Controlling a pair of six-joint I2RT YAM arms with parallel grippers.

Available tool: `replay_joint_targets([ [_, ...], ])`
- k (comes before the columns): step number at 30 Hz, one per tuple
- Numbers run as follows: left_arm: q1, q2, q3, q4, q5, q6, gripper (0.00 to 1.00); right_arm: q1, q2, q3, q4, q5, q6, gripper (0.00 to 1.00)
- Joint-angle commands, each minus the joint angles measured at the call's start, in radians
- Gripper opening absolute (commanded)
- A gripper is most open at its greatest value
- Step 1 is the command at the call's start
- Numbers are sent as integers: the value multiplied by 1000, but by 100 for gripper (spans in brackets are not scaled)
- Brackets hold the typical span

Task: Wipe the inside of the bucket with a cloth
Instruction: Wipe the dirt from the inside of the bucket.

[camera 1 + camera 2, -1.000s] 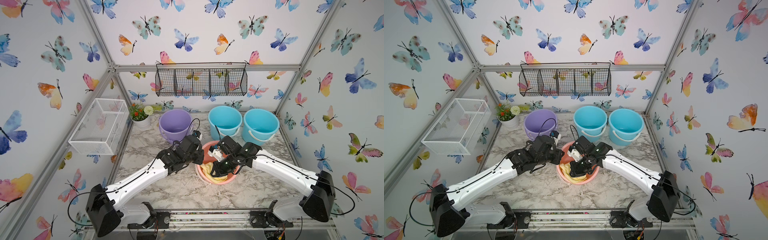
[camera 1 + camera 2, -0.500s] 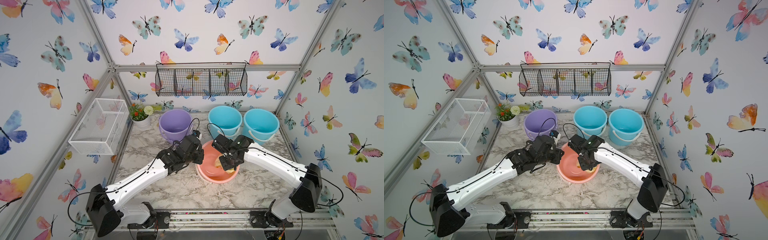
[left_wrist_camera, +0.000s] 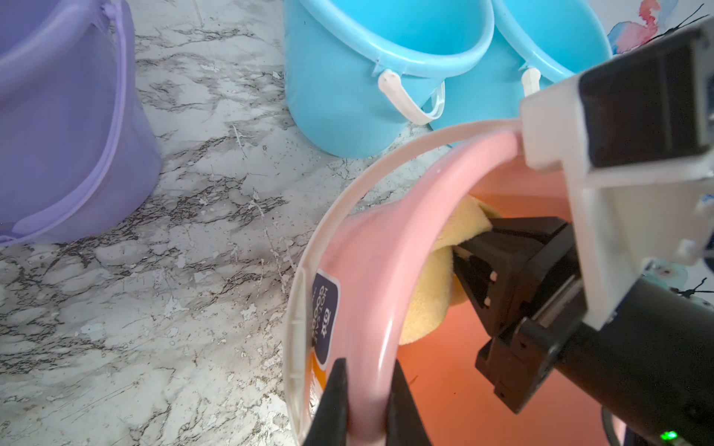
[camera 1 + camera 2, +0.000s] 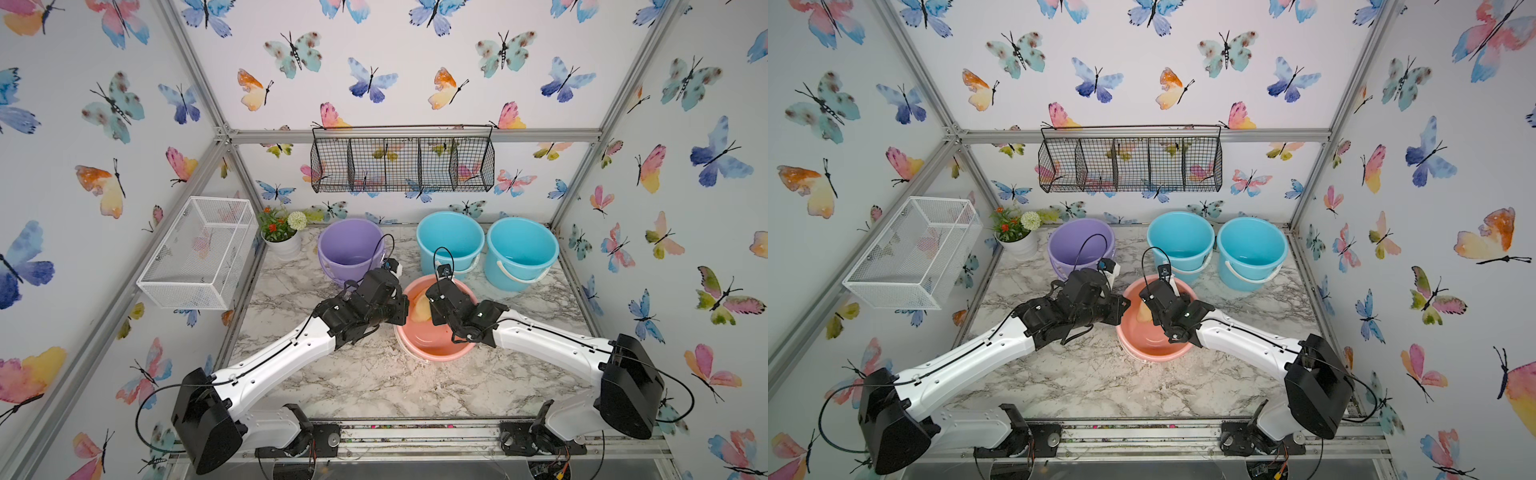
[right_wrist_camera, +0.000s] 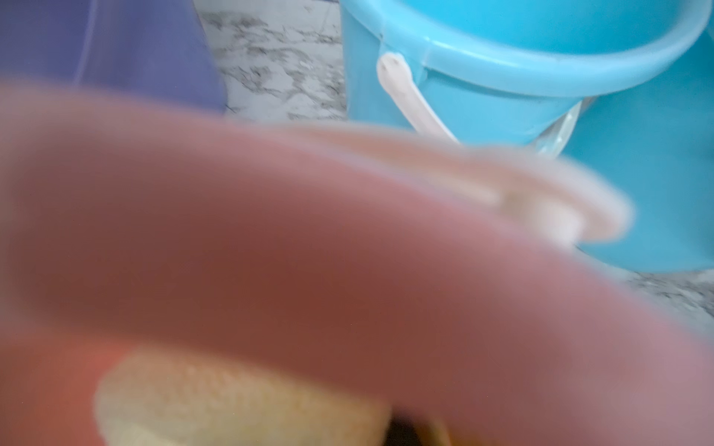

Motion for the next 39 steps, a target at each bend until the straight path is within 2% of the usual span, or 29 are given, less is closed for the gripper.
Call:
replay_joint_targets([
  [1, -2, -29, -8, 24, 69, -13, 0, -3, -58, -53, 369, -95, 11, 2],
  [5, -3, -29, -15, 39, 81, -18, 0, -3, -80, -104, 513, -301, 63, 2],
  [10, -3, -30, -11, 46, 87, -17, 0, -3, -69, -71, 464, -622, 141, 2],
  [16, -2, -33, -11, 47, 67, -6, 0, -3, -45, -20, 230, -986, 189, 2],
  [22, -2, -18, -7, 47, 60, 2, 0, -3, -56, 18, -88, -1162, 125, 2],
  [25, 2, -11, 0, 41, 50, 7, 0, -3, -39, 76, -335, -1153, 35, 2],
  [29, 15, -9, 6, 32, 52, 13, 0, -3, -14, 112, -563, -1099, -26, 2],
  [33, 28, -10, 11, 22, 56, 18, 0, -3, 5, 175, -740, -907, -38, 2],
  [39, 39, -7, 11, 12, 59, 20, 0, -3, 12, 254, -905, -639, -36, 2],
])
